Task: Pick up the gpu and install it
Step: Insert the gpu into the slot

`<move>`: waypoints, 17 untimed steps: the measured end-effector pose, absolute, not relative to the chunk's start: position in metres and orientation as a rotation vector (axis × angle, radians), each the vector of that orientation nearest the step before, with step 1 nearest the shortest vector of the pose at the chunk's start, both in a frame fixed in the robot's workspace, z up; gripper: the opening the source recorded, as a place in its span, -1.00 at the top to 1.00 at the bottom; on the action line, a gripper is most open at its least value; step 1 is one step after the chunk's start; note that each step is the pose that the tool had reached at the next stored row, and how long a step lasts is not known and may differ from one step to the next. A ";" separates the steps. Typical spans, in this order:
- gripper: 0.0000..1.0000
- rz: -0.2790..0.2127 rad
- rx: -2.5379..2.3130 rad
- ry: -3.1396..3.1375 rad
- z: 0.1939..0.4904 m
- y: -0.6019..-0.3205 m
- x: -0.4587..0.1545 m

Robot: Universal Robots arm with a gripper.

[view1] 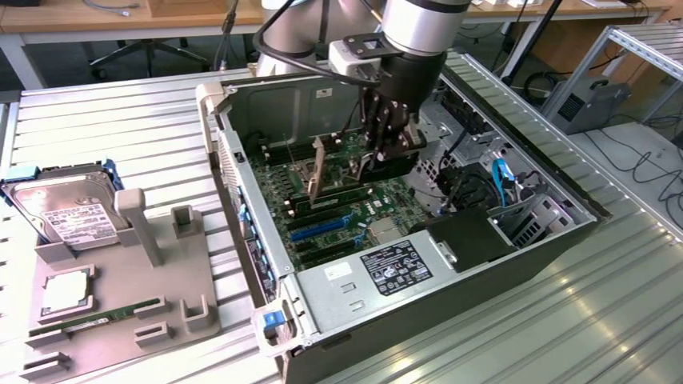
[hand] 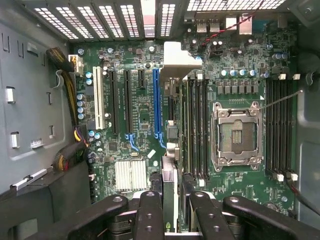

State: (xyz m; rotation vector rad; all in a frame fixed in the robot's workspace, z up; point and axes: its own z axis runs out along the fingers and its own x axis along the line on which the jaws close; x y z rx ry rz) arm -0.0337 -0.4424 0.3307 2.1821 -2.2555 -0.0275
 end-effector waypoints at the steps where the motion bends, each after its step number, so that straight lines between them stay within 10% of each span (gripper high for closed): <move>1: 0.48 -0.027 2.182 -2.255 0.330 -0.442 -0.034; 17: 0.48 -0.027 2.182 -2.255 0.326 -0.443 -0.034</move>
